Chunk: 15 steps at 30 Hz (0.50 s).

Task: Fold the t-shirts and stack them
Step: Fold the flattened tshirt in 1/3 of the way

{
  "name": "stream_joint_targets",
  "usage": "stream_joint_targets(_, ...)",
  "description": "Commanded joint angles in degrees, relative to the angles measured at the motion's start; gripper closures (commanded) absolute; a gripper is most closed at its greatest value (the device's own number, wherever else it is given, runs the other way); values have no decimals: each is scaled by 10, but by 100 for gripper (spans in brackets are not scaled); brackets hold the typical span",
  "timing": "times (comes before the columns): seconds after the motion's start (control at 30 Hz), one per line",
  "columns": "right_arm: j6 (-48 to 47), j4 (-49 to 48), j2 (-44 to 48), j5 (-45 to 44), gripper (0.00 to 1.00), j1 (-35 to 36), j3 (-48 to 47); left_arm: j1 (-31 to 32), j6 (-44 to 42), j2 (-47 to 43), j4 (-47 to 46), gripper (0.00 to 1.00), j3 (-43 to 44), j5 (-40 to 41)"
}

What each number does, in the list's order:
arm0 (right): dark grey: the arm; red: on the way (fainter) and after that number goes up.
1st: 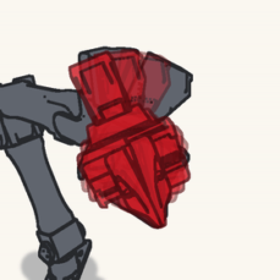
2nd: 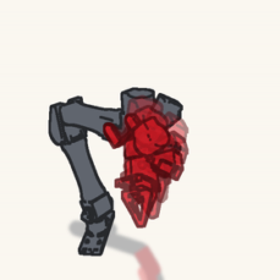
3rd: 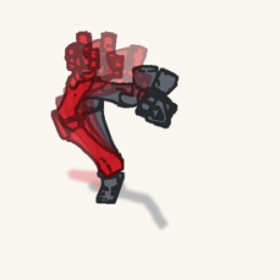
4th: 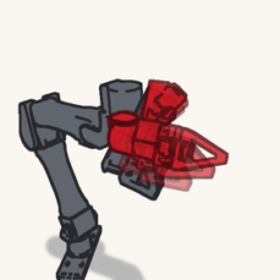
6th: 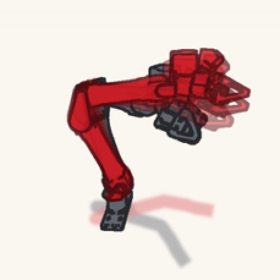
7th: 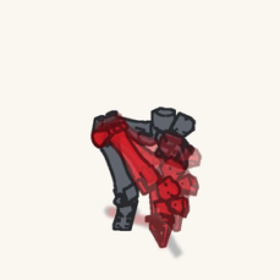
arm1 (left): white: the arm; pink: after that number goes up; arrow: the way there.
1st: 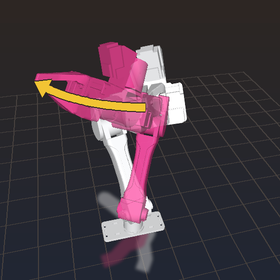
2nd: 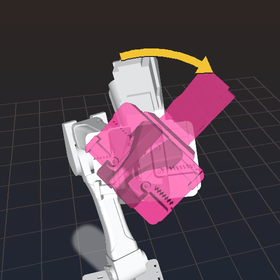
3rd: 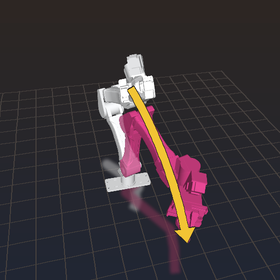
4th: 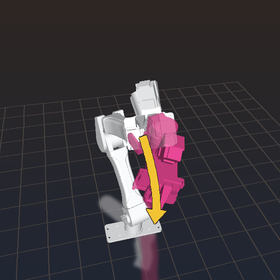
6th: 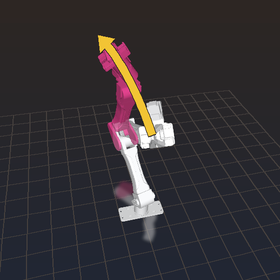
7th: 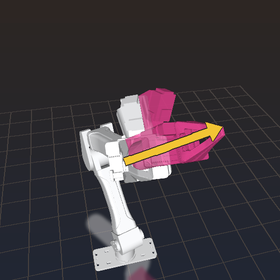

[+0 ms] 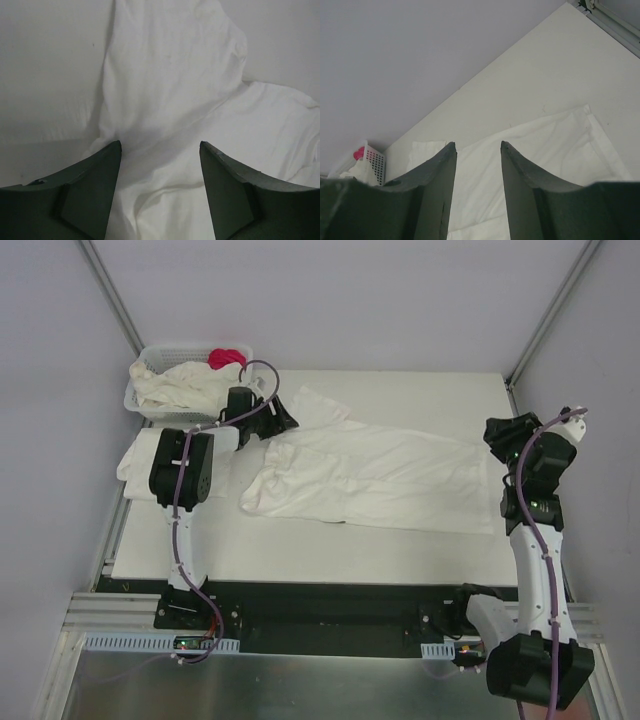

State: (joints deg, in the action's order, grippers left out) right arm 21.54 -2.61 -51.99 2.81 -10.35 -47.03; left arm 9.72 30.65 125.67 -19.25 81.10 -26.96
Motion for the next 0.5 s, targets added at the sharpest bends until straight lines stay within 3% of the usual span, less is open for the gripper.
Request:
stream_joint_targets(0.0, -4, -8, 21, -10, 56, -12, -35, 2, 27, -43, -22, 36, -80, 3)
stream_joint_targets(0.27, 1, -5, 43, -8, 57, -23, -48, 3, 31, -121, -35, 37, -197, 45)
stream_joint_targets(0.47, 7, -6, 49, 0, 56, -24, -46, 2, 16, -142, -19, 36, -180, 57)
